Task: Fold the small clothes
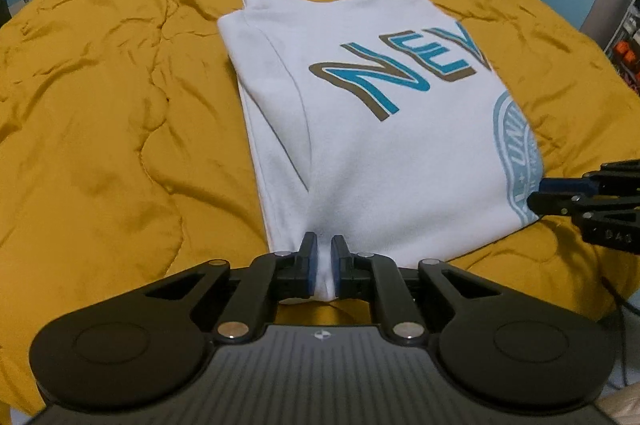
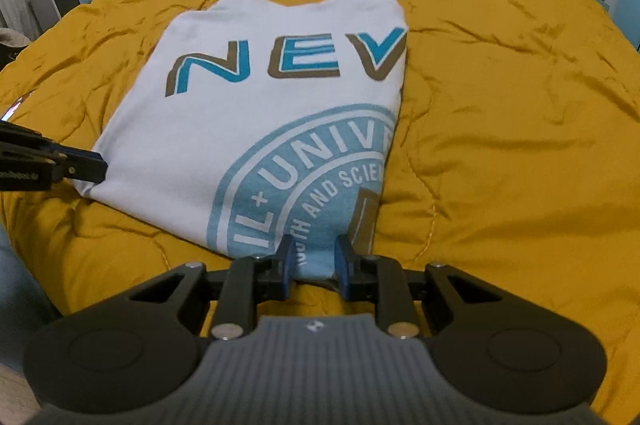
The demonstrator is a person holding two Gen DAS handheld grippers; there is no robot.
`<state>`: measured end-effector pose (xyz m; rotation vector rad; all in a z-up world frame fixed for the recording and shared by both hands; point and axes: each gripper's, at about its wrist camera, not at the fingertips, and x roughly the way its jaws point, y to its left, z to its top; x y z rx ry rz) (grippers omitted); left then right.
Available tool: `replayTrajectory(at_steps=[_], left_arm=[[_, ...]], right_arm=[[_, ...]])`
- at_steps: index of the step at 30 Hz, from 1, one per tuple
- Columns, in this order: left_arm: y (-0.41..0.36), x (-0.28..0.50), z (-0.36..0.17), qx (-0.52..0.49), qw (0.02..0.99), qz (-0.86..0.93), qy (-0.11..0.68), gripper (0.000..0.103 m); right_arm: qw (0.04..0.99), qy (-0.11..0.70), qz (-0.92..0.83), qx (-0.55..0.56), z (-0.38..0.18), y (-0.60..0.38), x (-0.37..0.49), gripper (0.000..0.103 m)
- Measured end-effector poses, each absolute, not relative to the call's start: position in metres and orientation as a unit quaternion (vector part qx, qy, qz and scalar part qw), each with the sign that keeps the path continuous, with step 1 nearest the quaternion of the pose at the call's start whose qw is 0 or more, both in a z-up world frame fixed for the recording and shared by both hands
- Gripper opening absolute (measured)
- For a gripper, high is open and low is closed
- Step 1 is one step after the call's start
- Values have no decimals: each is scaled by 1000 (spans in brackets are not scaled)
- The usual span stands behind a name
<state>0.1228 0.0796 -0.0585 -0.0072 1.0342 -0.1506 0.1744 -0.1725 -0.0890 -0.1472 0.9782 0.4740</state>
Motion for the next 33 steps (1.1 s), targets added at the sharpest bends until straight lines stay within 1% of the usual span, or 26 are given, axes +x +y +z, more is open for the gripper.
replayTrajectory(at_steps=[5,10,12,13,14,16,18,20,21,23,24,25,28,30,32,33], left_arm=[[81,126,-54,-1,866,-72,494,14],[75,121,-39,21,871,-77,485,14],[71,119,-31,31,874,-74,478,15],[68,118,-26,41,877,-69,474,19],[65,116,-21,52,880,-65,467,26],[60,112,-8,68,891,-64,445,33],[58,109,8,70,902,-68,422,37],[58,106,26,67,914,-69,394,51],[58,104,35,68,921,-67,378,55],[55,101,52,79,934,-62,343,68],[52,97,60,91,941,-55,320,72],[49,93,66,100,948,-48,299,78],[42,81,81,116,966,-21,230,92],[35,72,89,114,975,-6,192,93],[29,66,93,105,980,2,167,103],[27,61,95,99,983,6,152,103]], right_arm=[[851,470,229,-55,-92,-178,179,16],[846,480,226,-54,-80,-175,186,16],[845,482,227,-52,-72,-175,187,19],[844,482,230,-46,-67,-176,187,27],[843,483,236,-36,-63,-177,187,40],[843,479,242,-24,-52,-177,184,54],[853,458,245,-42,-38,-174,178,54],[864,435,245,-63,-23,-171,173,59],[871,420,244,-71,-13,-170,171,61],[884,391,243,-79,4,-170,167,72],[892,373,241,-81,13,-170,164,75],[900,355,239,-83,23,-170,160,80],[921,300,231,-94,46,-170,145,81],[933,267,221,-95,56,-171,135,81],[945,235,212,-86,64,-172,122,82],[950,221,204,-80,67,-172,116,82]])
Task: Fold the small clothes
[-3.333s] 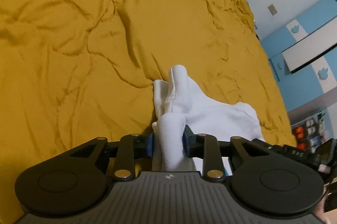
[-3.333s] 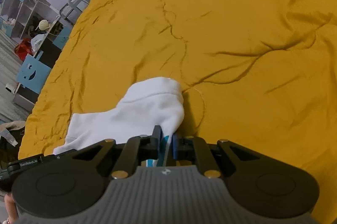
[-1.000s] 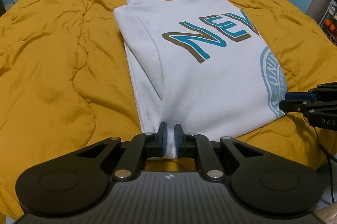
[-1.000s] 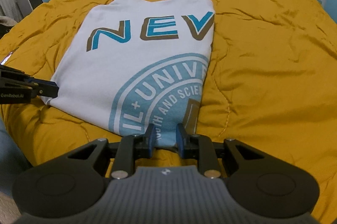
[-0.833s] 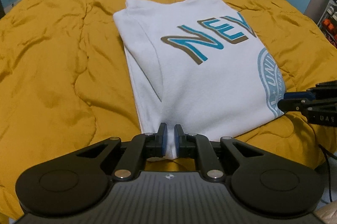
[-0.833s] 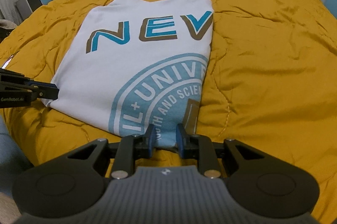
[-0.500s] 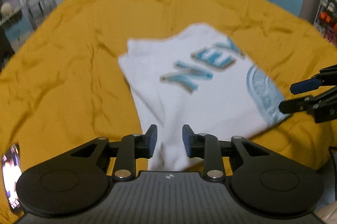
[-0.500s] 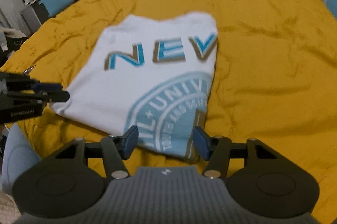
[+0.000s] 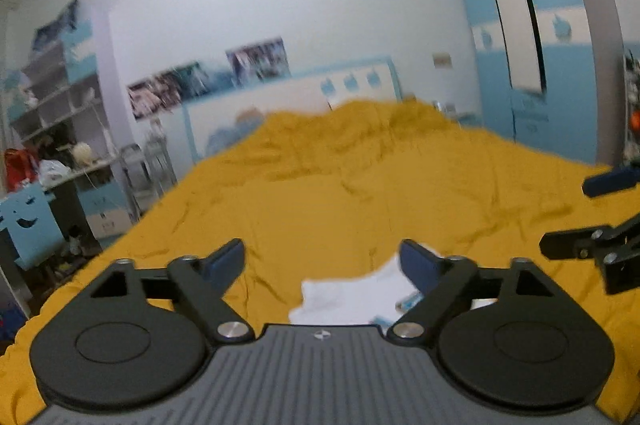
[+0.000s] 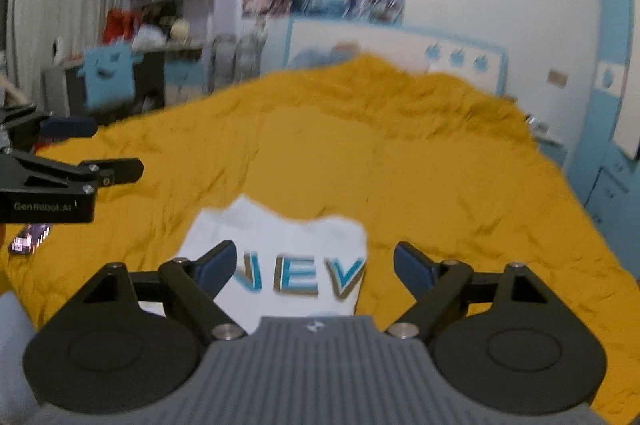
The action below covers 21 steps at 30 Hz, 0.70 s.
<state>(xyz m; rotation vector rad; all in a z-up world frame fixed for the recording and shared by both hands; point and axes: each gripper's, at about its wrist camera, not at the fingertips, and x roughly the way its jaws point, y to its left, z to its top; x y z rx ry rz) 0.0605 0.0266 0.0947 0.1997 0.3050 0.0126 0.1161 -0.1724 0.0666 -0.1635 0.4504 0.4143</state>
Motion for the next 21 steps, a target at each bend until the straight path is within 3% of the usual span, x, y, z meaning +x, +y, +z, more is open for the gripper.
replayTrajectory(at_steps=[6,21], left_arm=[[19,35,89,61,991,50,106,103],[17,14,48,49,970,58,229,103]], right_arm=[[977,162,134,-41,69,-177,79,82],[945,290,155,1,8,-169,46,82]])
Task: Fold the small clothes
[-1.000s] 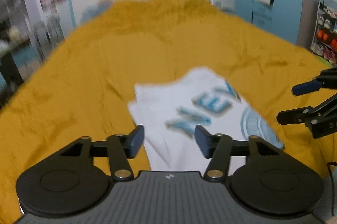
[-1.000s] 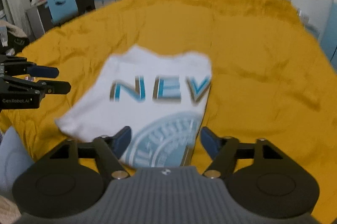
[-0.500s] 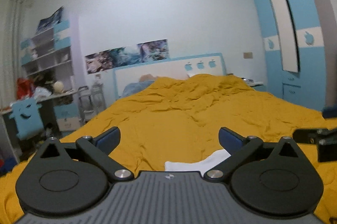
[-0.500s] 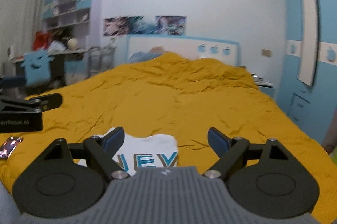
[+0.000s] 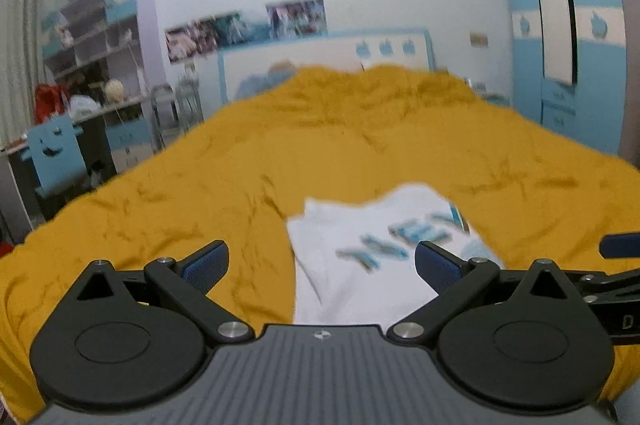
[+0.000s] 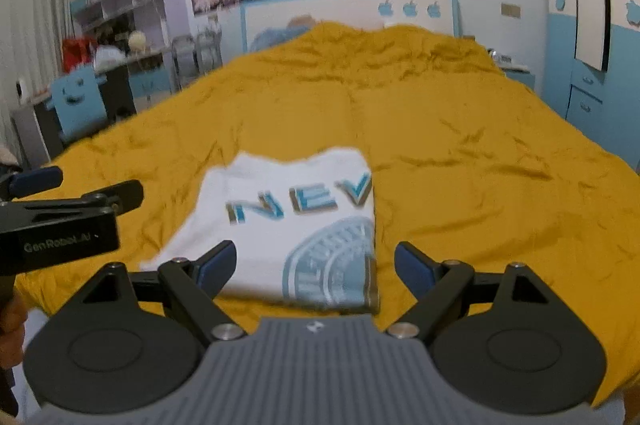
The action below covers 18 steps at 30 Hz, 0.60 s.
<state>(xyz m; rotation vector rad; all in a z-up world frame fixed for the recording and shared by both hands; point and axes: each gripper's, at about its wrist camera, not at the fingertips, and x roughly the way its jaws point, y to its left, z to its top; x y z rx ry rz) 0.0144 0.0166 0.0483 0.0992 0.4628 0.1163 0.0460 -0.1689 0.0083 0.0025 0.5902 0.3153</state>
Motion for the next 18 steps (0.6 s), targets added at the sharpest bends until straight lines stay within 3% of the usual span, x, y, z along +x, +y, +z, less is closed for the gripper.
replayTrajectory(at_steps=[9,18], left_arm=[[17,15,19,35,947,49,315,103],[10,11,5,37,937,40,344,103]], right_arm=[[925,346,154,-20,-25,-167,47,82],[920,359,159,-20,-36,-167,49,82]])
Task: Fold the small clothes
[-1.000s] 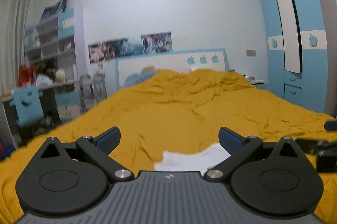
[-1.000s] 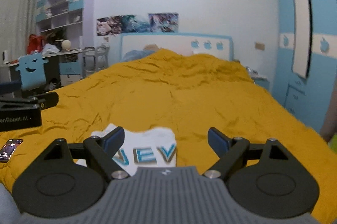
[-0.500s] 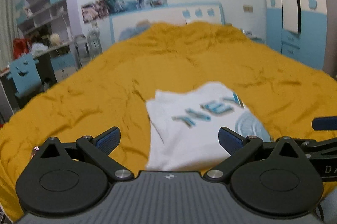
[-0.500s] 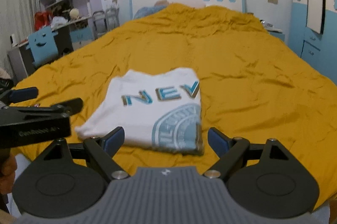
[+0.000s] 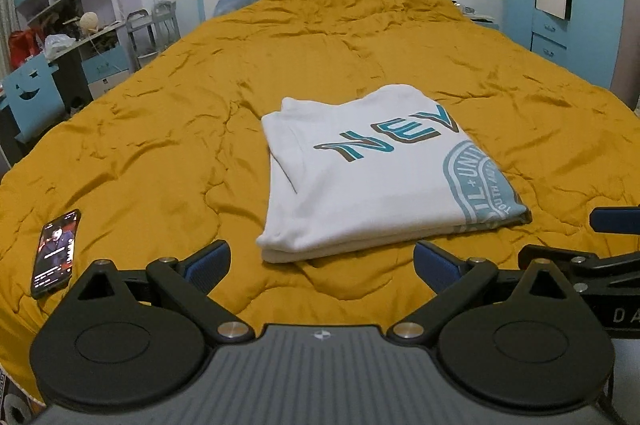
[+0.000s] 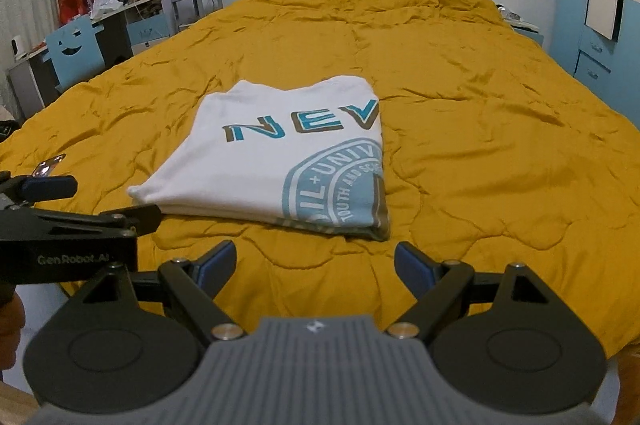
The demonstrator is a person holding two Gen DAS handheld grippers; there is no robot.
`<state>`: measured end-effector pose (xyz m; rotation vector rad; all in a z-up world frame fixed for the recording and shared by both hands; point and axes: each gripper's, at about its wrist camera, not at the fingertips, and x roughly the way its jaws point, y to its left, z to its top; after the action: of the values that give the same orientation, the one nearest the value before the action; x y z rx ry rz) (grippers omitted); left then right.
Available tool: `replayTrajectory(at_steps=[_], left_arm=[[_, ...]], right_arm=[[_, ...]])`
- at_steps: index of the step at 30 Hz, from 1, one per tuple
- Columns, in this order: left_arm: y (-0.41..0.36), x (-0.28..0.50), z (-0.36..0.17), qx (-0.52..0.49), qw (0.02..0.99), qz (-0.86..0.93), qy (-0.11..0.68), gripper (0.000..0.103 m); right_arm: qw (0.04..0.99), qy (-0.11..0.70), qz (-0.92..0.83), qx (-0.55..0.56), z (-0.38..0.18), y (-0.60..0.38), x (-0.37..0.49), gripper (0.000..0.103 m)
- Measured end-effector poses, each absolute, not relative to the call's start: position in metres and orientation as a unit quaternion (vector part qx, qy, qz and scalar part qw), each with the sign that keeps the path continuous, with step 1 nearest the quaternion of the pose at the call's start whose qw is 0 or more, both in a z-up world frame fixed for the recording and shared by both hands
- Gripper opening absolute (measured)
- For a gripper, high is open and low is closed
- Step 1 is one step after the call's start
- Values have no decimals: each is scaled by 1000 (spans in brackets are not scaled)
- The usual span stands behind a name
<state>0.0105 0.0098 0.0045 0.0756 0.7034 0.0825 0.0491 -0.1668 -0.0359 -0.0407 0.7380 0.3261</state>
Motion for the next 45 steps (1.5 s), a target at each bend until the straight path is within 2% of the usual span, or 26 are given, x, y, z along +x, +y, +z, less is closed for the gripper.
replayTrajectory(at_steps=[45], left_arm=[[14,13,0,35,932,36,358,103]], right_arm=[[919,359,160,-19,-37,-165,50,82]])
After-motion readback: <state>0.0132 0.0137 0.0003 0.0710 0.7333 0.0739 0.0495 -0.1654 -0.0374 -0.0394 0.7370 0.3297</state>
